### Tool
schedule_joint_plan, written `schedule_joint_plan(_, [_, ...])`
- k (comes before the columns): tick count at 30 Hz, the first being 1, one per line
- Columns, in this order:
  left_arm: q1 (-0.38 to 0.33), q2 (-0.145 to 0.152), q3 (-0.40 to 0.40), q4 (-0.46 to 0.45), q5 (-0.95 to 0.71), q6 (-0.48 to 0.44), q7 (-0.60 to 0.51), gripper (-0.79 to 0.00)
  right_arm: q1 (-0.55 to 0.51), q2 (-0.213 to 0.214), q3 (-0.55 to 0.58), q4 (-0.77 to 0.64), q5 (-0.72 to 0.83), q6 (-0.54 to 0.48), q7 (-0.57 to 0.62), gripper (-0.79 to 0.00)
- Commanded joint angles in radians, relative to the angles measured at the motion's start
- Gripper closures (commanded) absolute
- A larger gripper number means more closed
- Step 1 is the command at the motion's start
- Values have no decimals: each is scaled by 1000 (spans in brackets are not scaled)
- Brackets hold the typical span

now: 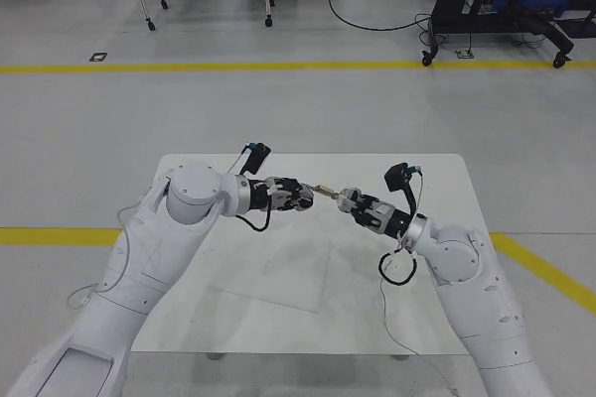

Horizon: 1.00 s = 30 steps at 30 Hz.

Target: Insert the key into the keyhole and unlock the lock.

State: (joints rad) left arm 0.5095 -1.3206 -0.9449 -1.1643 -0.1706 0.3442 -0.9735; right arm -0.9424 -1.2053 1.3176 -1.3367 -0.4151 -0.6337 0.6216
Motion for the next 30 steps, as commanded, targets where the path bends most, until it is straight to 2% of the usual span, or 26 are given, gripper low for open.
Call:
schedule_joint_plan(1, [-5,4,6,-8,24,27,-40,0,13,0,-4,49,40,-7,3,0])
schedule_joint_plan(3, [-4,9,11,-14,38,51,-72,0,15,0,-9,73,63,-20,2,-9])
schedule_joint_plan(5, [-1,13,7,-16,44,75,-97,0,11,2,-5,86,59,-32,-6,-228])
schedule_joint_plan(6, [1,16,4,-17,42,86,-109,0,7,4,-3,88,58,-39,-11,-372])
schedule_joint_plan(7, [3,19,1,-18,44,99,-120,0,1,5,-1,89,58,-50,-17,-566])
schedule_joint_plan(9, [4,24,-1,-20,57,145,-144,0,-12,10,9,86,38,-73,-32,-757])
schedule_joint_plan(10, [4,27,-2,-24,62,165,-157,0,-20,12,14,79,21,-92,-43,-785])
schedule_joint_plan(15, [-6,46,20,-49,150,260,-242,0,-70,25,41,24,-93,-184,-119,-785])
schedule_joint_plan(19, [-22,63,94,-32,227,209,-293,0,-94,30,50,0,-158,-216,-181,-785])
schedule_joint_plan(23, [-51,82,186,30,333,165,-337,0,-99,32,50,-5,-205,-227,-226,-785])
schedule_joint_plan(27, [-61,84,213,53,351,161,-342,0,-93,34,50,-12,-233,-227,-265,-785])
schedule_joint_plan(28, [-62,83,220,55,360,158,-345,-83,-91,34,50,-12,-237,-228,-276,-785])
schedule_joint_plan(29, [-63,82,227,61,365,155,-348,-292,-89,34,49,-12,-239,-229,-286,-785])
schedule_joint_plan(30, [-64,80,231,66,364,154,-349,-610,-86,34,49,-10,-239,-229,-296,-785])
